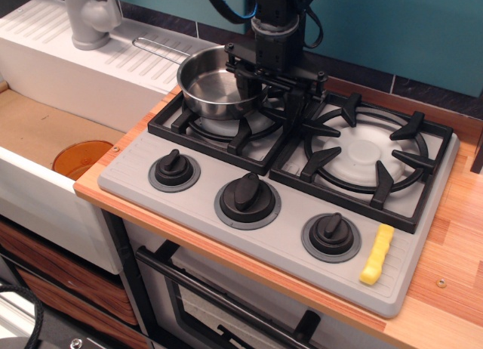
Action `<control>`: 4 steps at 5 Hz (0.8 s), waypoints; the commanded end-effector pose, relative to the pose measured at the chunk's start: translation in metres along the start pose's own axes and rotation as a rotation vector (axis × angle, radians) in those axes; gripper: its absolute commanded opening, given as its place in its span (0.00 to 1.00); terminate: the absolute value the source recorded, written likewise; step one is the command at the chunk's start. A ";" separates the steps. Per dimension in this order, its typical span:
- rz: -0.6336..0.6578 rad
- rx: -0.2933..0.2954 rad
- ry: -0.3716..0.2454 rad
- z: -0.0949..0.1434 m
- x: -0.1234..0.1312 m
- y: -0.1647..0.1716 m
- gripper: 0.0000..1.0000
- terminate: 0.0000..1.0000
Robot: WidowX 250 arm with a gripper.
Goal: Put pot or pan on stove and put fry in pot or pan
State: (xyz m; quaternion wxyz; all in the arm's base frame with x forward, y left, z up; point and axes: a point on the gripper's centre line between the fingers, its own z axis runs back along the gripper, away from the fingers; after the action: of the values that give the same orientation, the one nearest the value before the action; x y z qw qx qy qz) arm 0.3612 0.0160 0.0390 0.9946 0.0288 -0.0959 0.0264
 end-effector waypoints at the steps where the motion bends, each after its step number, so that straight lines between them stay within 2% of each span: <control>1: 0.035 0.050 -0.017 0.020 0.004 -0.011 0.00 0.00; 2: 0.043 0.057 -0.008 0.030 0.008 -0.016 0.00 0.00; 3: 0.034 0.041 -0.023 0.038 0.013 -0.018 0.00 0.00; 4: 0.044 0.050 -0.036 0.052 0.022 -0.024 0.00 0.00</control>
State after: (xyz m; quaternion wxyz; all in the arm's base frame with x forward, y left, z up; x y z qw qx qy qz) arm 0.3647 -0.0091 0.0623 0.9949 0.0566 -0.0672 0.0495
